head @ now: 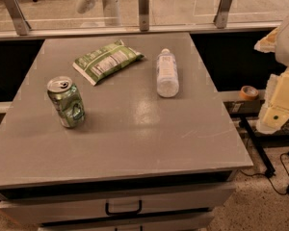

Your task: Pick green can

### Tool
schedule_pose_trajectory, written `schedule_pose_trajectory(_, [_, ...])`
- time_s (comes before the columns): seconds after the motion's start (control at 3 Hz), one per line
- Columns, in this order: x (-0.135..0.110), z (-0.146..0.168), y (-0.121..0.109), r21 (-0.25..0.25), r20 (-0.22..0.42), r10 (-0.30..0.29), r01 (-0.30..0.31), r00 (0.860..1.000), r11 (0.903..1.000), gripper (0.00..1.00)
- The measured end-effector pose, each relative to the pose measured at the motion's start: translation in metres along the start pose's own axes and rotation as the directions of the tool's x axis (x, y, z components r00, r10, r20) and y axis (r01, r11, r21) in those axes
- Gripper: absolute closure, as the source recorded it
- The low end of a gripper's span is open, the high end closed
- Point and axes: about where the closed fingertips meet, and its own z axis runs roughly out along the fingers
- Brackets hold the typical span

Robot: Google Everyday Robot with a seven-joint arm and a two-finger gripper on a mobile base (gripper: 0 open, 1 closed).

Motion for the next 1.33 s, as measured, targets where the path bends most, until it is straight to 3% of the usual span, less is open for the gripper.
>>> schedule_pose_trajectory(0.33, [0.000,0.000,0.000,0.000,0.000,0.000,0.000,1.000,1.0000,0.00])
schedule_pose_trajectory(0.67, [-0.025,0.010,0.003,-0.031,0.104,-0.043,0.046,0.994,0.9985,0.00])
schedule_pose_trajectory(1.0, [-0.089,0.034,0.021,-0.086,0.292,-0.115,0.145,0.950,0.9856,0.00])
schedule_pose_trajectory(1.33, [-0.166,0.047,0.046,-0.111,0.469,-0.171,0.250,0.867,0.9619,0.00])
